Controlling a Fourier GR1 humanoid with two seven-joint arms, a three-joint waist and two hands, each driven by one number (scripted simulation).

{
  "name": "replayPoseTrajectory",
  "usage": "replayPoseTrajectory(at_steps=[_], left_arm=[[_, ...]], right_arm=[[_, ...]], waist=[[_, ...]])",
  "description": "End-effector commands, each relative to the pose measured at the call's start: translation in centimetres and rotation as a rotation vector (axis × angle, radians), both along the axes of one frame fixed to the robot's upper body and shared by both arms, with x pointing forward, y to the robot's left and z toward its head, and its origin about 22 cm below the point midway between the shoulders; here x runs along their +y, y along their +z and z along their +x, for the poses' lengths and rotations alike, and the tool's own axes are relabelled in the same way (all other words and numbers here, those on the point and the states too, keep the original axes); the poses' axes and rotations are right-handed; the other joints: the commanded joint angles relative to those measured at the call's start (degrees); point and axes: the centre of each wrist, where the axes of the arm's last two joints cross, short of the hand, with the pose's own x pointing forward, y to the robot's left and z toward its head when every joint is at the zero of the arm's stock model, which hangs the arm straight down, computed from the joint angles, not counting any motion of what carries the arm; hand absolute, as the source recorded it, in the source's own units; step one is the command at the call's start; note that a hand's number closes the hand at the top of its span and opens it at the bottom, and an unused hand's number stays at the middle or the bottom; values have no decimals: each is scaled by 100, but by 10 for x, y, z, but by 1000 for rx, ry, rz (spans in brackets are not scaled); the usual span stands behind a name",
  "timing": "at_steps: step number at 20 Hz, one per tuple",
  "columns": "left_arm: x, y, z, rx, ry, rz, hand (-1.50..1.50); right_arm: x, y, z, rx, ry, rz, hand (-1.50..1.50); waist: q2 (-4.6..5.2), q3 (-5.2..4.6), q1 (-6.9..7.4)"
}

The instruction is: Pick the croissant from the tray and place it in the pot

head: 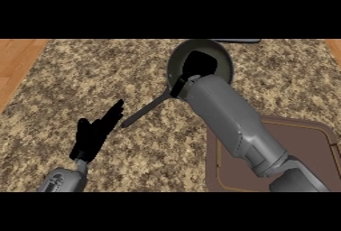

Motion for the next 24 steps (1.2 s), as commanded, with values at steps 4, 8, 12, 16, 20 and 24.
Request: replayPoseTrajectory(at_steps=[4,8,12,16,20,24], left_arm=[[-4,5,7,-4,-2,-8,0],[5,-2,-5,6,-9,-9,0],[10,-1,-1,15,19,-10,0],[1,0,-4,15,33,9,0],[5,-5,-7,41,60,-2,0],[23,-8,-8,8,62,0,0]], right_arm=[[-3,-9,1,-192,-10,228,-150],[6,27,3,-484,-44,443,-150],[1,39,6,-736,-142,590,-150],[-14,26,9,-880,-268,633,-150],[-14,33,-2,-988,-295,738,-150],[-48,21,-9,-1050,-303,776,-150]], waist=[[57,14,31],[32,19,62],[27,18,-63],[-26,17,-222],[-102,13,-381],[-80,12,-418]])
